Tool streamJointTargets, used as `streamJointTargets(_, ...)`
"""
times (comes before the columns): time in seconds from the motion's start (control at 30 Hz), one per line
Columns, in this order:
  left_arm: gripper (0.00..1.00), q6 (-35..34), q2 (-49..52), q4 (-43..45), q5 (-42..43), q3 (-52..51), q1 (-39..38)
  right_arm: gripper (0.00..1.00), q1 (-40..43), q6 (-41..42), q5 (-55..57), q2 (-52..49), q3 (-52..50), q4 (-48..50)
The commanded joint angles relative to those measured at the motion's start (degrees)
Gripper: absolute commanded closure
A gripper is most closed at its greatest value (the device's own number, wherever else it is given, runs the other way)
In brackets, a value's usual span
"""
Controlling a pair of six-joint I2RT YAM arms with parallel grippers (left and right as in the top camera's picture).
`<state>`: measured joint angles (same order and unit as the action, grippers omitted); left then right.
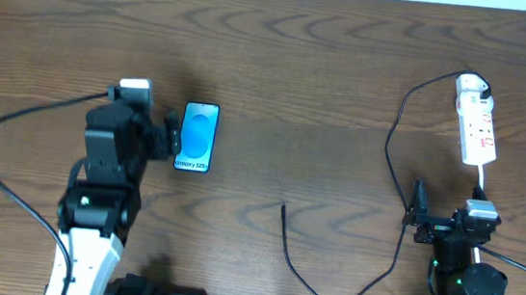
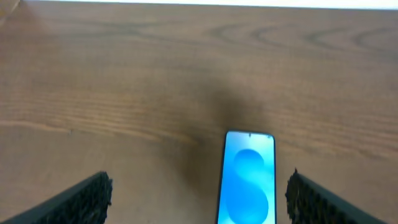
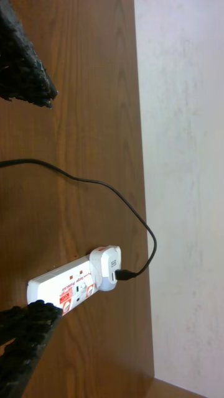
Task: Plug charger to phone and switch on socket
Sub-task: 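Move the left gripper forward over the blue smartphone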
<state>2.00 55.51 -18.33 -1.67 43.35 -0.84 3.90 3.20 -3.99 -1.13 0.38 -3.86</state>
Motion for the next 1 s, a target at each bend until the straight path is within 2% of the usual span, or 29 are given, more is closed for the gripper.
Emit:
streamJointTargets(0.0,0.11,0.96,4.20,-3.69,-0.33,6.25,0.28,0.01,0.07,-0.68,0.44,-0.07,-0.07,-0.24)
streamJointTargets(0.43,0.11,0.98,30.62,-30.91,-0.39,32.44,0.28,0.01,0.07,-0.70,0.44,-0.07,-0.07,-0.24)
streamJointTargets(0.63,0.11,0.98,43.85,-44.17,2.47,46.23,0.28,0.01,0.07,-0.70,0.44,-0.07,-0.07,-0.24)
streamJointTargets(0.83,0.11,1.01,48.89,-46.60,2.45,46.88,0.28,0.01,0.07,-0.70,0.44,-0.07,-0.07,-0.24)
streamJointTargets(0.87,0.18,1.01,48.89,-46.56,2.51,46.88,0.28,0.01,0.07,-0.70,0.44,-0.07,-0.07,-0.24)
streamJointTargets(0.9,0.41,1.01,48.89,-46.51,2.51,46.88,0.28,0.01,0.07,-0.70,0.44,-0.07,-0.07,-0.24)
streamJointTargets(0.93,0.51,1.01,48.89,-46.36,2.49,46.88,0.28,0.01,0.07,-0.68,0.44,-0.07,-0.07,-0.24)
streamJointTargets(0.97,0.53,0.98,48.89,-46.14,2.54,46.88,0.28,0.01,0.07,-0.70,0.44,-0.07,-0.07,-0.24)
